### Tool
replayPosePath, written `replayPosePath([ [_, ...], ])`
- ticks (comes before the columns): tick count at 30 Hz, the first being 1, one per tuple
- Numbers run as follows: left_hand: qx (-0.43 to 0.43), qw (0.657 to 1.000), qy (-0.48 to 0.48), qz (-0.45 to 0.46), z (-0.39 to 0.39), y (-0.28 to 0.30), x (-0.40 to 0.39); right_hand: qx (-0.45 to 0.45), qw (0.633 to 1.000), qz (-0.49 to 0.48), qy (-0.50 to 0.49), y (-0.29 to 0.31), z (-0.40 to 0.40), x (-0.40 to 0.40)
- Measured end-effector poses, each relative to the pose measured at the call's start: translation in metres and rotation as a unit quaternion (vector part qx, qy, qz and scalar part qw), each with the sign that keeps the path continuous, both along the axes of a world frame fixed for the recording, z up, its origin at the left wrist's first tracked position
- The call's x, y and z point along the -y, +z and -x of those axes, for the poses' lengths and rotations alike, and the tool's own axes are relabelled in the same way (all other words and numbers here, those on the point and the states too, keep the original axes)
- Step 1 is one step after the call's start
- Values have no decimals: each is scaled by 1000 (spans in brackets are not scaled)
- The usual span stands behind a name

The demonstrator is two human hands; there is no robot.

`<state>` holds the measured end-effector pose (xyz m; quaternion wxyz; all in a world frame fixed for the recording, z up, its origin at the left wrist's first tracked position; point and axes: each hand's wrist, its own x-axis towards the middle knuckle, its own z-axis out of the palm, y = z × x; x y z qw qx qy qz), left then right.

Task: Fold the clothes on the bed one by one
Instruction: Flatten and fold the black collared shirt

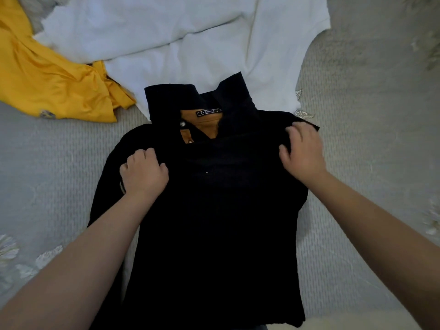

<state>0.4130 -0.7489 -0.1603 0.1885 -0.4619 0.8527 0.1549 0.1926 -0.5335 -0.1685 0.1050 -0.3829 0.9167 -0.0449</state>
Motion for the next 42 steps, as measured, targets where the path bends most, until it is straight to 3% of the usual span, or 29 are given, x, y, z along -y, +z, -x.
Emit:
replayPosePath([
  [4, 1, 998, 56, 6, -21, -11, -4, 33, 976, -79, 200, -10, -53, -36],
  [7, -63, 997, 50, 13, -28, -13, -1, 51, 973, -156, 162, -24, -49, -47],
  [12, -162, 986, -18, -31, -16, -6, -5, 57, 975, -176, 124, -30, -30, -66],
  [18, -73, 992, -93, 53, -4, -9, 7, 69, 944, -289, 141, -16, -19, -88],
  [20, -27, 991, -122, 54, -8, -13, 12, 71, 947, -269, 162, -7, -16, -82],
  [23, 4, 990, -123, 63, -13, -18, 9, 52, 975, -121, 179, 4, -5, -61],
  [26, 17, 993, -88, 73, -14, -20, 2, 27, 994, -28, 101, -1, 11, -30],
  [31, 9, 998, -64, 23, -15, -19, 3, 43, 987, -153, 37, -13, 43, 2],
  [34, -23, 999, -40, -23, -13, -14, 6, 47, 992, -117, 6, -6, 53, 4],
  [36, -21, 998, -62, -16, -12, -11, 8, 65, 992, -106, 3, -4, 51, 1],
  [39, -3, 996, -89, 12, -14, -11, 9, 47, 972, -224, 59, -5, 46, 3],
  [42, -10, 995, -83, 57, -15, -18, 7, -18, 982, -189, 18, -3, 48, 13],
])
